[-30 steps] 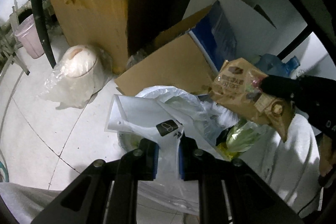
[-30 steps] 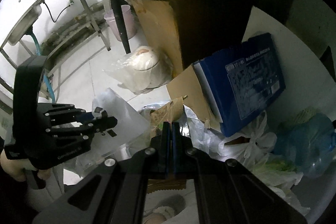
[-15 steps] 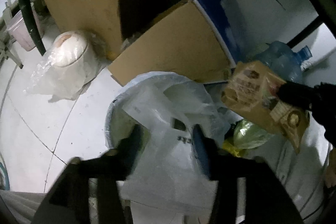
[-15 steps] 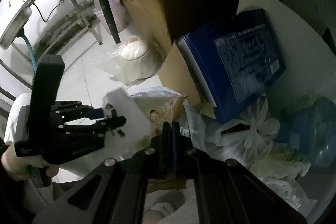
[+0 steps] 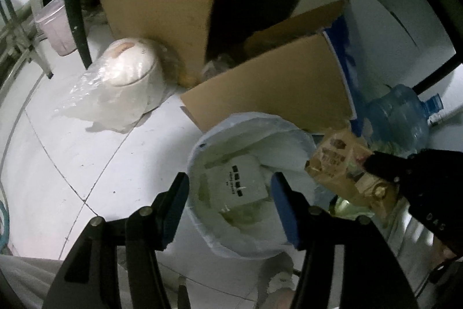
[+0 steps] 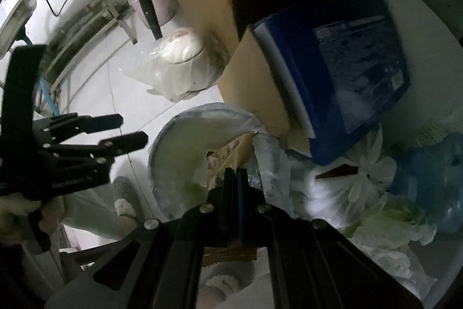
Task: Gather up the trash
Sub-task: 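Open the left tool over the bin while the right tool opens to drop the wrapper, then withdraw both open tools up from the trash bin to the counter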
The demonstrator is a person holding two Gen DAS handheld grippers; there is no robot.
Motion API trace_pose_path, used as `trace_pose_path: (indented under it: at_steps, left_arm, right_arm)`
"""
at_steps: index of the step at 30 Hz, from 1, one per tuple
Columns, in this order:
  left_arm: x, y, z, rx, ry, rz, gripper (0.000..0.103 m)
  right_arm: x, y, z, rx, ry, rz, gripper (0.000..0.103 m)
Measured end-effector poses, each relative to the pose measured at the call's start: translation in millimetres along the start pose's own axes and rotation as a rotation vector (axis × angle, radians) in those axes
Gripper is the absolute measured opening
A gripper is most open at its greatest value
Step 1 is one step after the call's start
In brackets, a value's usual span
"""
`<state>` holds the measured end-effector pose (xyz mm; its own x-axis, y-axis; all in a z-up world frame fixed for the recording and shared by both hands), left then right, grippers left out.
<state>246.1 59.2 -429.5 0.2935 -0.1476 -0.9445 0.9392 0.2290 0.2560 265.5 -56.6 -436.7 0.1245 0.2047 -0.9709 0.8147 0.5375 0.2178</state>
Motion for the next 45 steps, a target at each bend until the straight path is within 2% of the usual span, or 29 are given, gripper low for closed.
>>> trace_pose_path:
  at_steps: [6,11,13,15,17,21,31,45]
  left_arm:
    - [-11.5,-2.1,-24.0,-0.003,0.045,0.015,0.059]
    - [-19.1,1.1,-47.8,-0.073,0.023,0.012,0.059]
    - [-25.9,4.8,-49.5,-0.079,0.025,0.037,0.059]
    - [-28.4,6.0,-49.6,-0.075,0.022,0.047,0.059]
    - [-25.9,4.3,-49.2,-0.072,0.016,0.04,0.059]
    - [-27.6,0.6,-52.2,-0.06,0.04,0.035,0.059]
    - [-37.7,-9.2,-51.3,-0.048,0.067,0.03,0.059]
    - [-79.4,-17.6,-28.5,-0.007,0.061,0.092,0.059]
  right_arm:
    - [25.5,10.5,-19.0,-0.009,0.027,-0.055,0.002]
    - [52.3,16.2,-35.5,-0.01,0.053,-0.12,0.003]
    - [58.3,17.7,-40.7,-0.014,0.049,-0.133,0.007]
    - [60.5,20.2,-45.6,-0.021,0.047,-0.137,0.018]
    - [59.8,22.0,-48.5,-0.018,0.049,-0.134,0.023]
    - [54.9,21.1,-52.1,-0.018,0.039,-0.125,0.023]
    - [22.4,19.9,-51.5,-0.01,0.035,-0.08,0.023]
    - [-56.5,15.9,-54.2,-0.03,0.012,0.038,0.023]
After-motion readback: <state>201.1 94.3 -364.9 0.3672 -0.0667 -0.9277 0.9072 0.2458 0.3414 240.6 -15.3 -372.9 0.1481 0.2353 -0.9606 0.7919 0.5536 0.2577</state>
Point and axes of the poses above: each gripper's, at about its wrist camera, not at the fingertips, and x roughly the way its jaws point, z to its right, y to its top, the point moved 7 cm from there along x, roughly the way its jaws point, and after that the axes turned 4 degrees about -z, right-handed, at the moved point
